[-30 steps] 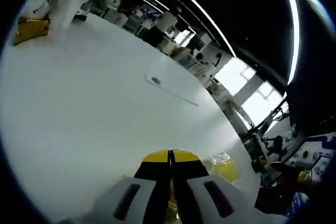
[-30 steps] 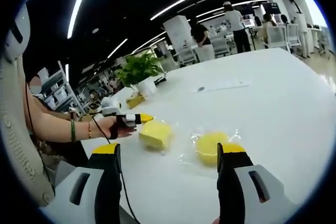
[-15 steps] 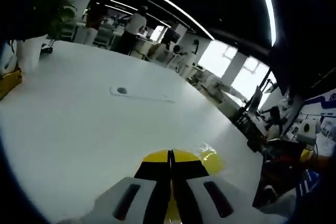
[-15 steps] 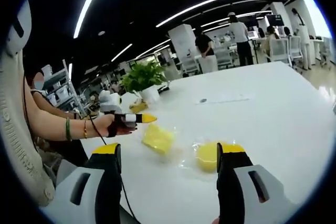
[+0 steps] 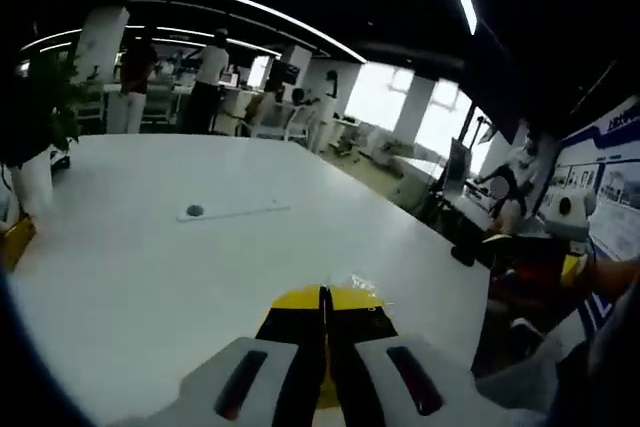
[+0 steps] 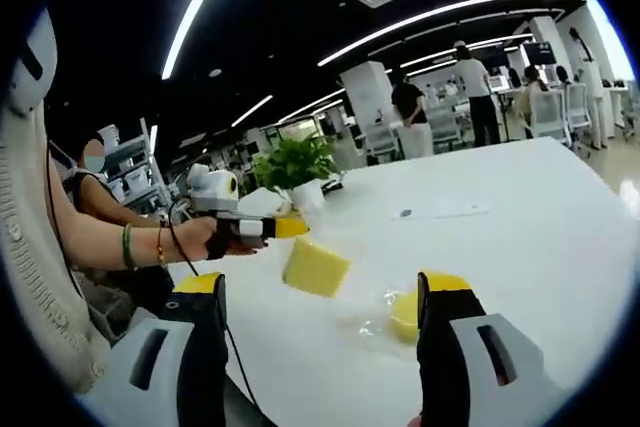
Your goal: Compare the silicone blocks by pressing each to a similar depth, holding the contact briefly, and releasing to observe deformation and rebound differences across the visible hardness samples.
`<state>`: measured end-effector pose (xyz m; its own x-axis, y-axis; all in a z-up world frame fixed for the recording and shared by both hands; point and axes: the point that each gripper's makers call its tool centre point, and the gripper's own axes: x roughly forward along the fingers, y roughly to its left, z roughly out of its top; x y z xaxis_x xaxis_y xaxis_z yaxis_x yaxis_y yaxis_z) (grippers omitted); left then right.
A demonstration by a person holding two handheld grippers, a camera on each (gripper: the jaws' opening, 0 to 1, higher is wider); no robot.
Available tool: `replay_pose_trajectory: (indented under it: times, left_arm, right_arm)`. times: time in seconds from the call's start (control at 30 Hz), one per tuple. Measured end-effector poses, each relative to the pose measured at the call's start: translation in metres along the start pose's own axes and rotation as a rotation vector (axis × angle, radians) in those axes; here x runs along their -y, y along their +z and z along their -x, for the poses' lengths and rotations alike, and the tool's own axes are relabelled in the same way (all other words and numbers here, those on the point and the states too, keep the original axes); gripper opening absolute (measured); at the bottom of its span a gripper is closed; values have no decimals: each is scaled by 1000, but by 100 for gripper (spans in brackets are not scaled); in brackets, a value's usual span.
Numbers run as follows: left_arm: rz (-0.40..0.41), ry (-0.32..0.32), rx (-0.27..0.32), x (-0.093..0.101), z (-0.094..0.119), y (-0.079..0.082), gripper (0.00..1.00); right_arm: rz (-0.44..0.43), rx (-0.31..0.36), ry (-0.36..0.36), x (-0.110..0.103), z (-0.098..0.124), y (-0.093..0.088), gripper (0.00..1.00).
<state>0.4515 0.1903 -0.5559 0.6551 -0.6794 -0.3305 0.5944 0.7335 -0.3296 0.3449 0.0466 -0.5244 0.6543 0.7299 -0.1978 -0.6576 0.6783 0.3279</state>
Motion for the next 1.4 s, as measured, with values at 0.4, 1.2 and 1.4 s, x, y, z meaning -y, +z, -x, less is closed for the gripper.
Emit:
replay_pose_trajectory:
  times: [0.4, 1.2, 1.4]
  left_arm:
    - [-153, -116, 32, 53, 29, 49, 0]
    - [-465, -448, 4, 139, 43, 89, 0]
    - [-491, -496, 2, 148, 44, 94, 0]
  right_arm:
    - [121, 4, 88, -8, -6, 36, 72]
    - [391, -246, 366, -36, -72, 59, 65]
    - [438, -283, 435, -47, -82, 54, 62]
